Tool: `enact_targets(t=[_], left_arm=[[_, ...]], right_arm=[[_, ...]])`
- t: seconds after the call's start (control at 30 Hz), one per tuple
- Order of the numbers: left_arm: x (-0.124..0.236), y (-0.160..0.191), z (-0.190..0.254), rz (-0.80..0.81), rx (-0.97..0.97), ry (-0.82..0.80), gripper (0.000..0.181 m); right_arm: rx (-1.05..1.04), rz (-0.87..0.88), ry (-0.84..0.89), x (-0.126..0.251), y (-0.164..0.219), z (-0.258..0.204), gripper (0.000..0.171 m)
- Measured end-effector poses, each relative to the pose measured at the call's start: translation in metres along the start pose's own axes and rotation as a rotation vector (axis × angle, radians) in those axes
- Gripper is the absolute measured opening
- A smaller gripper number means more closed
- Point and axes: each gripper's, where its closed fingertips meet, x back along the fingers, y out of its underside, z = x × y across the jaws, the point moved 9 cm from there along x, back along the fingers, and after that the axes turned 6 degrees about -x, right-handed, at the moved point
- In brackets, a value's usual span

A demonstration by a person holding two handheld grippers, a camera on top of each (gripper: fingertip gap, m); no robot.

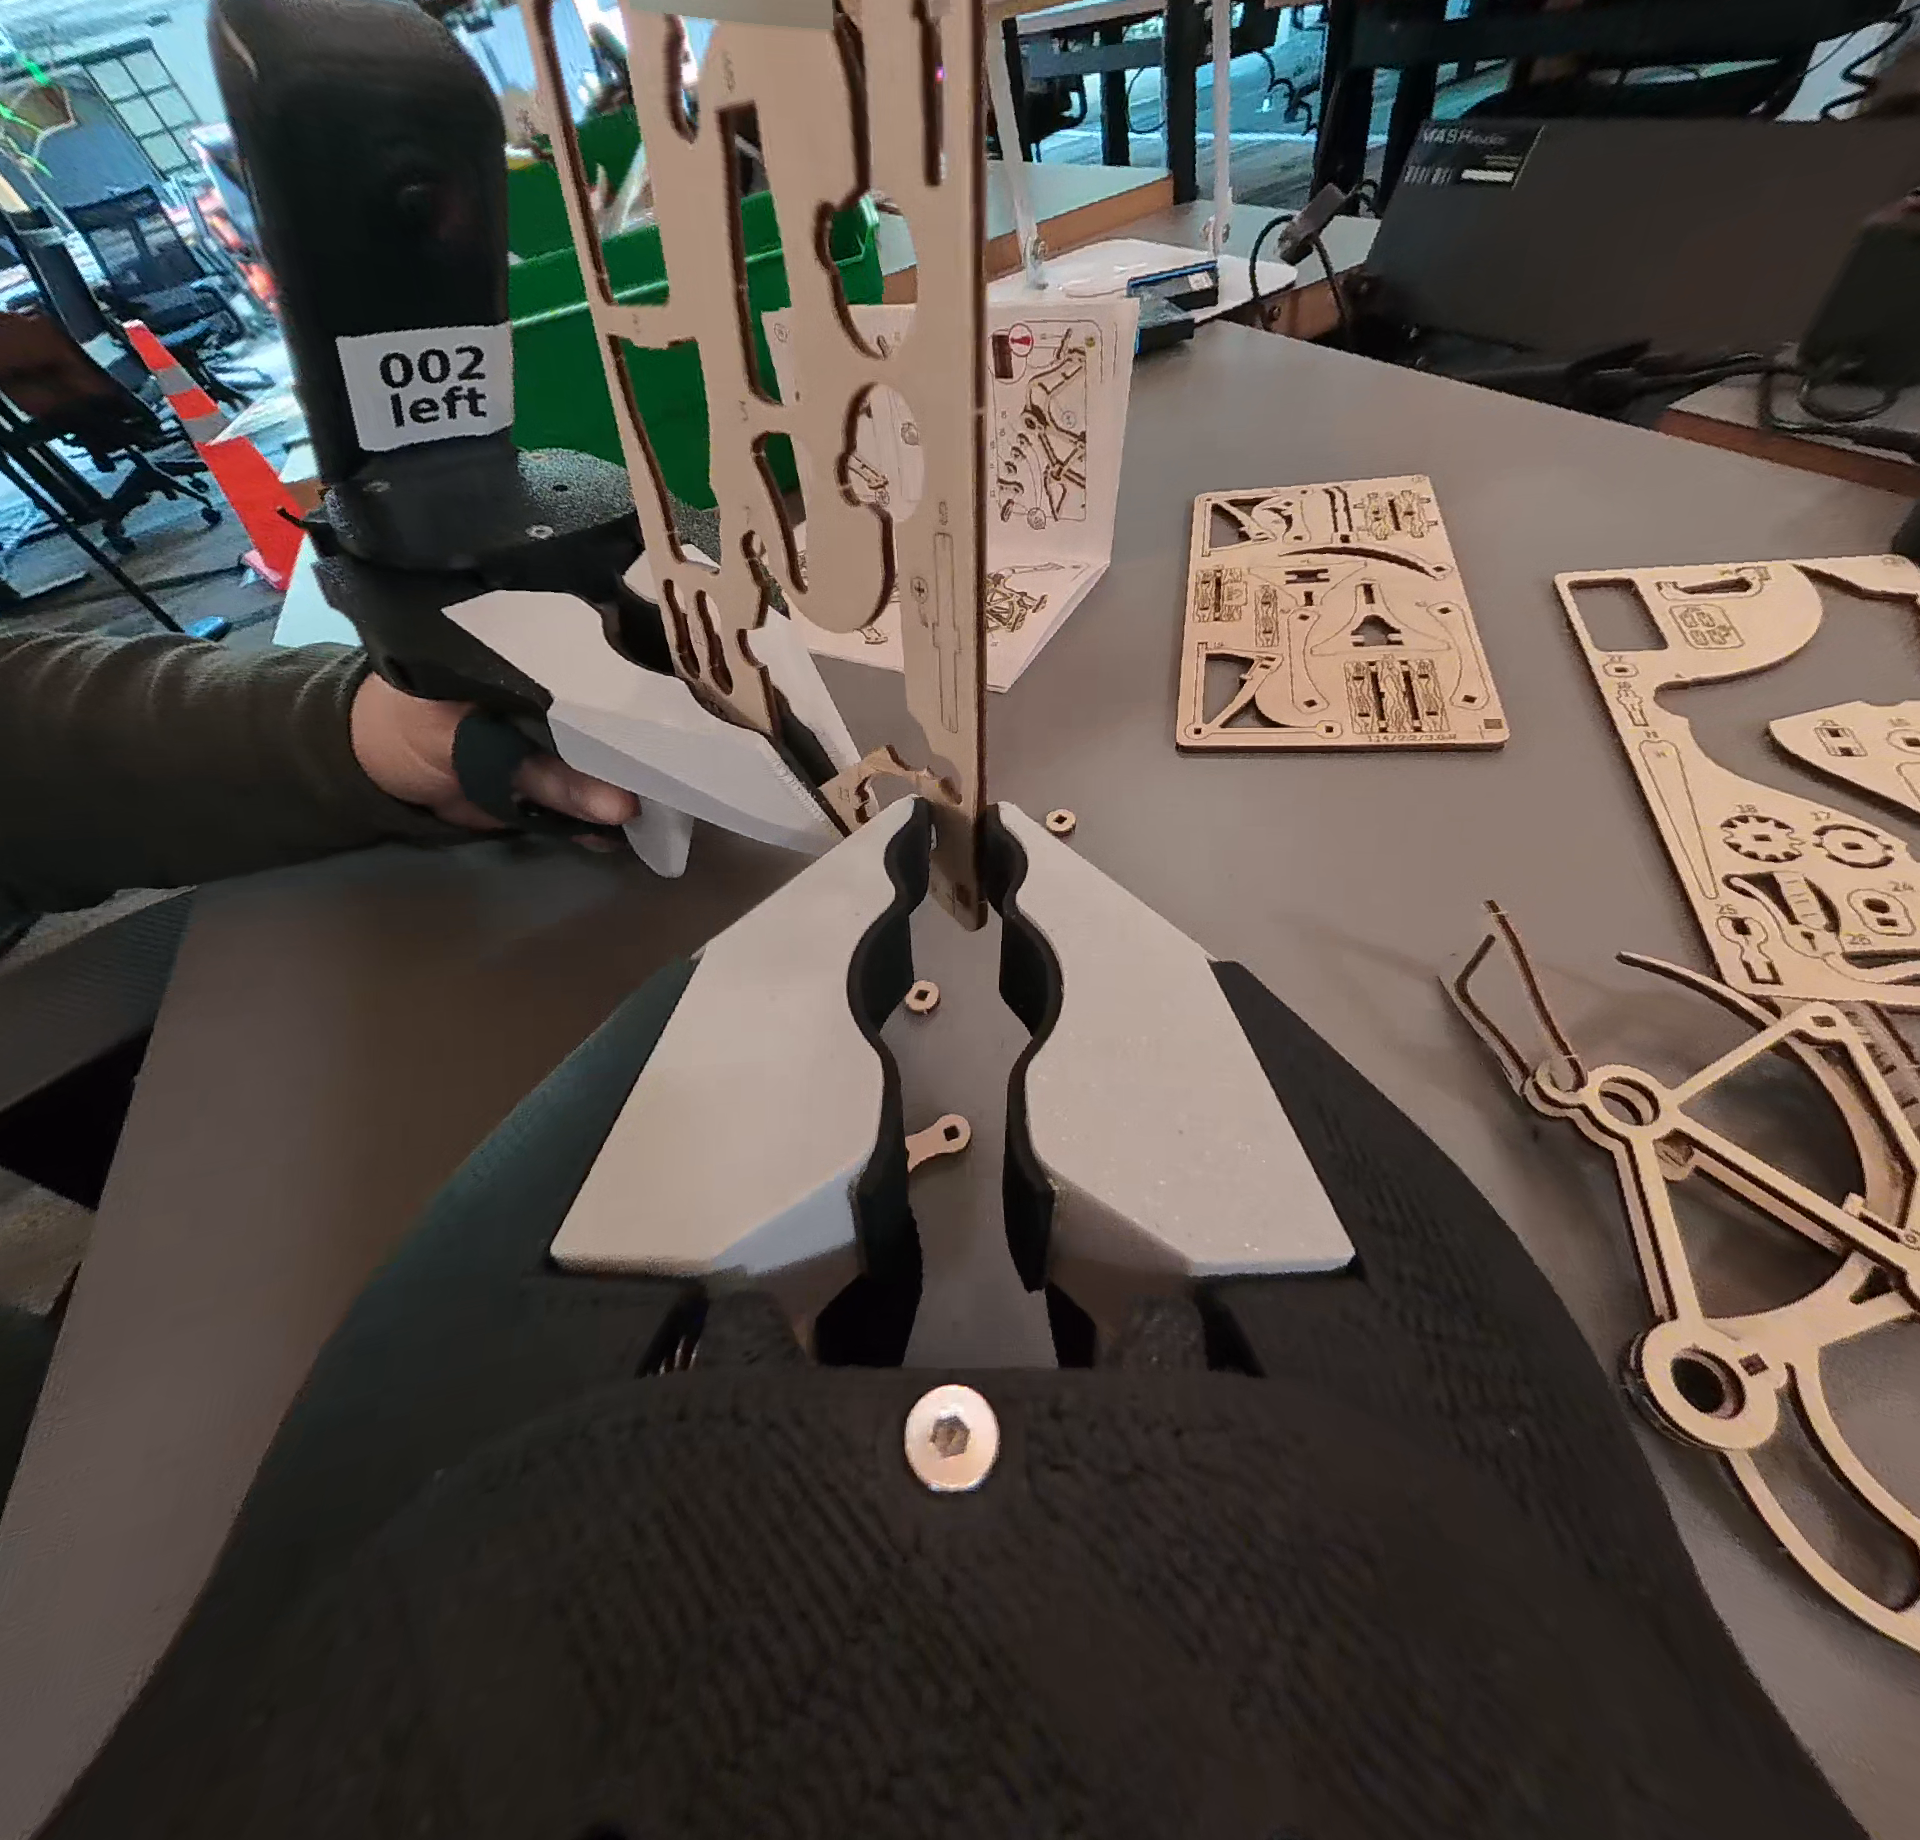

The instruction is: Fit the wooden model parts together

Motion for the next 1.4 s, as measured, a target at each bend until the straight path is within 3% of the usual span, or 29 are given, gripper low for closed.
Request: enact_targets(t=[0.17, 0.53, 0.87, 1.03, 1.4], left_arm=[[0.000, 0.000, 0.000, -0.002, 0.009, 0.020, 0.001], [0.006, 0.000, -0.009, 0.045, 0.088, 0.021, 0.001], [0.007, -0.004, -0.001, 0.133, 0.184, 0.321, 0.001], [0.006, -0.003, 0.001, 0.124, 0.172, 0.345, 0.001], [0.007, -0.004, 0.003, 0.121, 0.131, 0.363, 0.001]], right_arm=[[0.012, -0.015, -0.006, 0.001, 0.000, -0.001, 0.009], [-0.005, -0.019, -0.109, 0.009, -0.006, 0.000, 0.033], [-0.131, 0.023, -0.291, 0.023, -0.011, 0.003, 0.018], [-0.212, 0.004, -0.398, 0.021, -0.009, -0.001, 0.001], [-0.346, -0.006, -0.519, 0.020, -0.005, 0.003, 0.003]])
